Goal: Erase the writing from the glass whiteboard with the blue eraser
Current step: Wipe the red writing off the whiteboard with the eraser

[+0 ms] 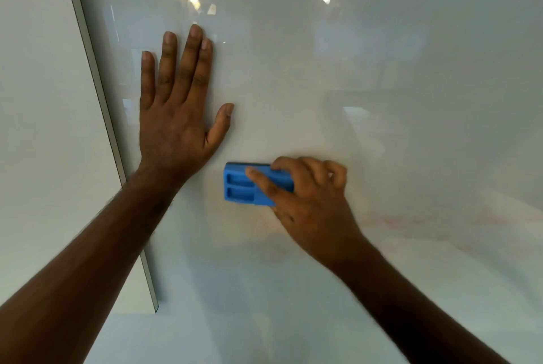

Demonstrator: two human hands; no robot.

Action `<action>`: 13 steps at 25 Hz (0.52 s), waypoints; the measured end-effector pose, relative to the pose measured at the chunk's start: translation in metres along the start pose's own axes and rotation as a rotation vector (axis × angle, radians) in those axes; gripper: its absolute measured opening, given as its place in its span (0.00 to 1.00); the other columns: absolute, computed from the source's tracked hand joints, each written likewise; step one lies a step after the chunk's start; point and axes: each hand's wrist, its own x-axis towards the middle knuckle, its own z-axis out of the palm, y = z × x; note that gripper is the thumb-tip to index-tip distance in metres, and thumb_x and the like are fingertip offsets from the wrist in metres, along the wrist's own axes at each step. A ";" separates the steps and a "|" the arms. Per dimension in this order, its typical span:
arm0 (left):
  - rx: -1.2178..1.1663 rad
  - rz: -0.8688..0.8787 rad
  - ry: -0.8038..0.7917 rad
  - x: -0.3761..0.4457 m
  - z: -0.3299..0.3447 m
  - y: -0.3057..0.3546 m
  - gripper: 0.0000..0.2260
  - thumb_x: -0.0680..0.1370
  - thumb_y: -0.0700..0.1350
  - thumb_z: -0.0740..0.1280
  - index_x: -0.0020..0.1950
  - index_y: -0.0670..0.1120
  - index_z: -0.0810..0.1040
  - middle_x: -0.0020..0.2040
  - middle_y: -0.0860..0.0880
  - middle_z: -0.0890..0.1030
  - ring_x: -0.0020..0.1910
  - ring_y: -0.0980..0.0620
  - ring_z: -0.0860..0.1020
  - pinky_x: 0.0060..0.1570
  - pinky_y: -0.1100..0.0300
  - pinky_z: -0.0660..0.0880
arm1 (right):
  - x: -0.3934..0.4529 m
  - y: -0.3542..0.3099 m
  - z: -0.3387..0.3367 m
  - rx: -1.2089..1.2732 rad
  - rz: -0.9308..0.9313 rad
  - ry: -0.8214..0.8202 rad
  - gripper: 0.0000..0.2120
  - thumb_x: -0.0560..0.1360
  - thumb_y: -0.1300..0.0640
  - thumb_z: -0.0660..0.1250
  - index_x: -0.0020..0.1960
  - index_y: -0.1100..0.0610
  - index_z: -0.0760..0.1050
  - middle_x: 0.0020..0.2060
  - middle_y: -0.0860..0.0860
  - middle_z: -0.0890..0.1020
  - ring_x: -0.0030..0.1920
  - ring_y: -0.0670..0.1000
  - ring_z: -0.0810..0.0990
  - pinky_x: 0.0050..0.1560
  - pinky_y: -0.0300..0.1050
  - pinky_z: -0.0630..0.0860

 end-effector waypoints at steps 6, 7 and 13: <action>0.012 0.003 -0.009 -0.002 0.001 -0.001 0.34 0.89 0.60 0.55 0.89 0.40 0.53 0.89 0.38 0.56 0.87 0.33 0.54 0.86 0.35 0.50 | -0.071 0.007 0.009 -0.051 -0.256 -0.127 0.31 0.78 0.56 0.72 0.78 0.43 0.68 0.65 0.51 0.79 0.59 0.55 0.77 0.60 0.57 0.68; 0.015 0.002 -0.009 -0.002 0.001 -0.002 0.34 0.89 0.60 0.55 0.89 0.40 0.53 0.89 0.38 0.56 0.87 0.33 0.54 0.86 0.35 0.49 | -0.079 0.015 0.007 -0.062 -0.265 -0.148 0.31 0.77 0.54 0.72 0.78 0.42 0.68 0.65 0.50 0.79 0.60 0.54 0.77 0.60 0.57 0.67; 0.019 -0.015 0.004 -0.003 0.001 0.001 0.33 0.90 0.59 0.55 0.88 0.40 0.55 0.88 0.38 0.57 0.87 0.32 0.55 0.85 0.34 0.51 | -0.058 0.063 -0.022 -0.036 -0.014 -0.050 0.29 0.76 0.51 0.72 0.76 0.43 0.72 0.63 0.51 0.80 0.59 0.57 0.76 0.57 0.57 0.68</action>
